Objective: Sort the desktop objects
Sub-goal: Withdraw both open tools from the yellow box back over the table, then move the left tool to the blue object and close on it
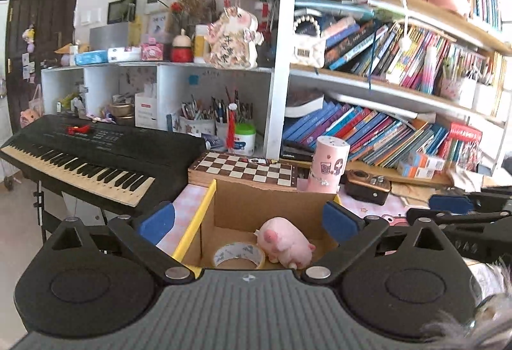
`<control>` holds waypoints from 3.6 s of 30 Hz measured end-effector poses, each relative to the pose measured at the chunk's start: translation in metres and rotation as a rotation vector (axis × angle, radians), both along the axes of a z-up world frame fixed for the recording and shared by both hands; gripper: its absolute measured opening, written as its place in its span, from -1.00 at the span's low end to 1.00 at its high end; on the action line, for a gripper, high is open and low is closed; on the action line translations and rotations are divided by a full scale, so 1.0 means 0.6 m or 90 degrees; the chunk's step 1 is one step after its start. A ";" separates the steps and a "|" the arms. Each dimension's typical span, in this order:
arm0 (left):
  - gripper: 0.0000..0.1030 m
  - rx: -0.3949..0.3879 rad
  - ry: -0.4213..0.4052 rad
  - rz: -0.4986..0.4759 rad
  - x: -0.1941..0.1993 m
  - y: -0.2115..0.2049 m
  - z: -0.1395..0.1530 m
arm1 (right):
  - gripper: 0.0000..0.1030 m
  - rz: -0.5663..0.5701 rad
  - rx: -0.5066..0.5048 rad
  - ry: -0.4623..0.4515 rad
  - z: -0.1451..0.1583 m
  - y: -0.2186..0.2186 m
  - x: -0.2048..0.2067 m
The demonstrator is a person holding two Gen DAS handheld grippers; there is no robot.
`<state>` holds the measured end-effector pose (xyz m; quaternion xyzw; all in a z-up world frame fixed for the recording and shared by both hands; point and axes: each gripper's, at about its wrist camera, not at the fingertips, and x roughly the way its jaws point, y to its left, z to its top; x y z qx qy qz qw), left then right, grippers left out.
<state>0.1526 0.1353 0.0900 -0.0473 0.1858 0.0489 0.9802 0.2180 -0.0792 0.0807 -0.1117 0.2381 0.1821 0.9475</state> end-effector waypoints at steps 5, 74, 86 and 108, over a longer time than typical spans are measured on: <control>0.98 -0.014 0.003 0.008 -0.064 0.005 -0.011 | -0.30 -0.089 0.061 -0.017 0.002 -0.028 -0.065; 1.00 0.038 0.211 -0.216 -0.136 -0.234 -0.178 | 0.13 -0.352 0.043 0.145 -0.163 -0.170 -0.275; 1.00 0.035 0.247 -0.229 -0.054 -0.340 -0.205 | 0.13 -0.368 0.037 0.175 -0.183 -0.270 -0.205; 0.90 0.043 0.247 -0.135 0.146 -0.516 -0.253 | 0.13 -0.297 0.078 0.215 -0.204 -0.472 -0.012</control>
